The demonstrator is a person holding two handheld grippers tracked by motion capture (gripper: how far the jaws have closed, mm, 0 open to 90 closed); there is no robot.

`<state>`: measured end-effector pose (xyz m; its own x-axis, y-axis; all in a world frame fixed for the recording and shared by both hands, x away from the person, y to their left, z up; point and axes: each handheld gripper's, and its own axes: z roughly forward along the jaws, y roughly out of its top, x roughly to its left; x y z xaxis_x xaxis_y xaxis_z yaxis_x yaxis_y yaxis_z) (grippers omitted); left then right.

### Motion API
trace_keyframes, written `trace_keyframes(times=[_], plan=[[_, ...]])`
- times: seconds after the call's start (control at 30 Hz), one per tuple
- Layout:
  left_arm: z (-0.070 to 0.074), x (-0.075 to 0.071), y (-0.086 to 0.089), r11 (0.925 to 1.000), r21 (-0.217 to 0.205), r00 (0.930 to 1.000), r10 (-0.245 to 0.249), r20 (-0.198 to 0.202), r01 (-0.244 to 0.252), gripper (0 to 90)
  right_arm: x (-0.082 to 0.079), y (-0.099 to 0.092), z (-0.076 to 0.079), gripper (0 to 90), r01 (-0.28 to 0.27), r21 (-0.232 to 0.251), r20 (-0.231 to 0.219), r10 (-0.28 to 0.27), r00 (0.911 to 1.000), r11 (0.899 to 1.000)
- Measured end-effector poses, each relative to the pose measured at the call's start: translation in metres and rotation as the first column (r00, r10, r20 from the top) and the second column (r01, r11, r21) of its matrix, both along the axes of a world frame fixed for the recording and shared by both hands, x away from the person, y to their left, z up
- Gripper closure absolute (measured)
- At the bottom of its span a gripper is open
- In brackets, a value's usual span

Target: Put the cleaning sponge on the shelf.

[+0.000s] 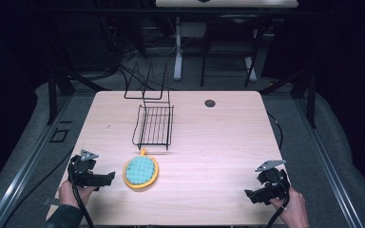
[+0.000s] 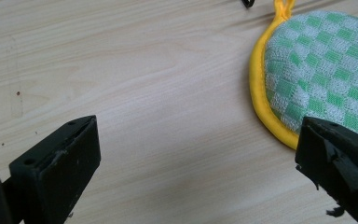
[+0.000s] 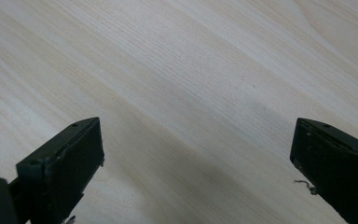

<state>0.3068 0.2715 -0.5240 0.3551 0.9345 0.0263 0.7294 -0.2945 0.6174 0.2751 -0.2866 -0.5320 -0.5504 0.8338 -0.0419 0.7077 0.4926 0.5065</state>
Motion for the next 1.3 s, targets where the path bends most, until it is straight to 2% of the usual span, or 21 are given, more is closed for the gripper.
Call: trace_keyframes(times=[0.13, 0.2, 0.37, 0.4, 0.8, 1.03, 1.3], plan=[[0.001, 0.0, -0.001, 1.0, -0.003, 1.0, -0.003, -0.001, 0.003, 0.1, 0.0, 0.001, 0.0, 2.2, -0.001, -0.004, -0.004, 0.001, 1.0, 1.0], [0.002, -0.001, -0.003, 0.9999, 0.01, 1.0, -0.006, 0.003, 0.006, 0.1, 0.0, 0.001, 0.0, 2.2, -0.003, -0.002, -0.007, 0.003, 1.0, 1.0], [0.005, -0.001, -0.006, 0.9998, 0.007, 0.9998, -0.016, 0.007, 0.016, 0.1, 0.0, 0.001, 0.0, 2.3, -0.01, -0.002, -0.01, 0.01, 0.9999, 1.0], [0.006, -0.001, -0.007, 0.9998, -0.005, 0.9998, -0.022, 0.005, 0.022, 0.1, 0.0, 0.002, 0.0, 2.3, -0.012, -0.002, -0.009, 0.011, 0.9999, 1.0], [0.011, 0.003, -0.014, 0.999, 0.002, 0.9989, -0.045, 0.011, 0.045, 0.1, -0.001, 0.002, -0.001, 2.4, -0.015, -0.016, -0.014, 0.015, 0.9998, 1.0], [0.011, 0.003, -0.014, 0.9991, 0.003, 0.999, -0.043, 0.01, 0.043, 0.1, -0.001, 0.003, -0.002, 2.5, -0.019, -0.019, -0.015, 0.018, 0.9997, 1.0], [0.006, 0.005, -0.01, 0.9989, 0.024, 0.9992, -0.04, -0.001, 0.04, 0.1, -0.001, 0.003, -0.002, 2.6, -0.018, -0.021, -0.015, 0.018, 0.9997, 1.0]])
